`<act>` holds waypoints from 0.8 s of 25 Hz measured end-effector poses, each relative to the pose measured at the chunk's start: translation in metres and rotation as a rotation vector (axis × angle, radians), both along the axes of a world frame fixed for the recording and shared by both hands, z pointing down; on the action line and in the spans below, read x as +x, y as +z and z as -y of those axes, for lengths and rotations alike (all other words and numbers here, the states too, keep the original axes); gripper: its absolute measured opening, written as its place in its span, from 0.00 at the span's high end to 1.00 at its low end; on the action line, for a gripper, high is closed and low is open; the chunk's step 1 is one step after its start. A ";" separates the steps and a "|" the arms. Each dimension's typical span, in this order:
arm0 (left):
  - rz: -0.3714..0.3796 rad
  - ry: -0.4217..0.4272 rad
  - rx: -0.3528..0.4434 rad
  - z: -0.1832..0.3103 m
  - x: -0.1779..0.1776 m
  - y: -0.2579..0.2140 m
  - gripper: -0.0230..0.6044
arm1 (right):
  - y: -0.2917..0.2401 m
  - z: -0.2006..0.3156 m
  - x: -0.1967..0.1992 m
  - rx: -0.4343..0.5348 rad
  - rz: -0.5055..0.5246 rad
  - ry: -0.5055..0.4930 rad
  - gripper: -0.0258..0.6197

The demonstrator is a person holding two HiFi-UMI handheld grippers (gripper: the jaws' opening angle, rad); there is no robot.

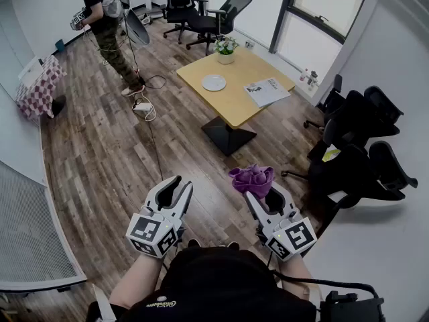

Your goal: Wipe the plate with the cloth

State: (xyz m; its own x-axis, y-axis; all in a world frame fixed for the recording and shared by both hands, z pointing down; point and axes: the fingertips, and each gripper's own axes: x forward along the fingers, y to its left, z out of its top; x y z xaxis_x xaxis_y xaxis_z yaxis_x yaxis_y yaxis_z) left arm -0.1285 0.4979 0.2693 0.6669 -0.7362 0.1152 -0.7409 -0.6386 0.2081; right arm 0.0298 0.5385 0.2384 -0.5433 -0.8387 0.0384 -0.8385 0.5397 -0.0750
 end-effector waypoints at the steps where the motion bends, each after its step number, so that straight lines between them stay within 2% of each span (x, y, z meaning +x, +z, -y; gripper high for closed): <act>1: 0.001 0.000 0.000 0.000 0.000 0.001 0.77 | 0.000 0.000 0.000 -0.001 0.000 0.001 0.71; 9: 0.010 0.003 -0.002 0.000 0.003 0.003 0.77 | 0.003 -0.003 0.000 -0.003 -0.010 -0.006 0.71; 14: 0.015 0.005 -0.007 -0.001 0.010 0.003 0.77 | -0.002 -0.005 0.009 -0.003 0.059 -0.015 0.72; 20: 0.020 -0.005 -0.001 0.000 0.029 0.004 0.77 | 0.005 -0.009 0.030 -0.014 0.072 -0.027 0.72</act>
State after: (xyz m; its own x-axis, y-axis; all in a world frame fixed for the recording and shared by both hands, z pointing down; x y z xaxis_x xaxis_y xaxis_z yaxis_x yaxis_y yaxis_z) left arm -0.0990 0.4983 0.2731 0.6606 -0.7395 0.1293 -0.7483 -0.6346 0.1934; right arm 0.0593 0.5473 0.2434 -0.5674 -0.8234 0.0094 -0.8158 0.5605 -0.1425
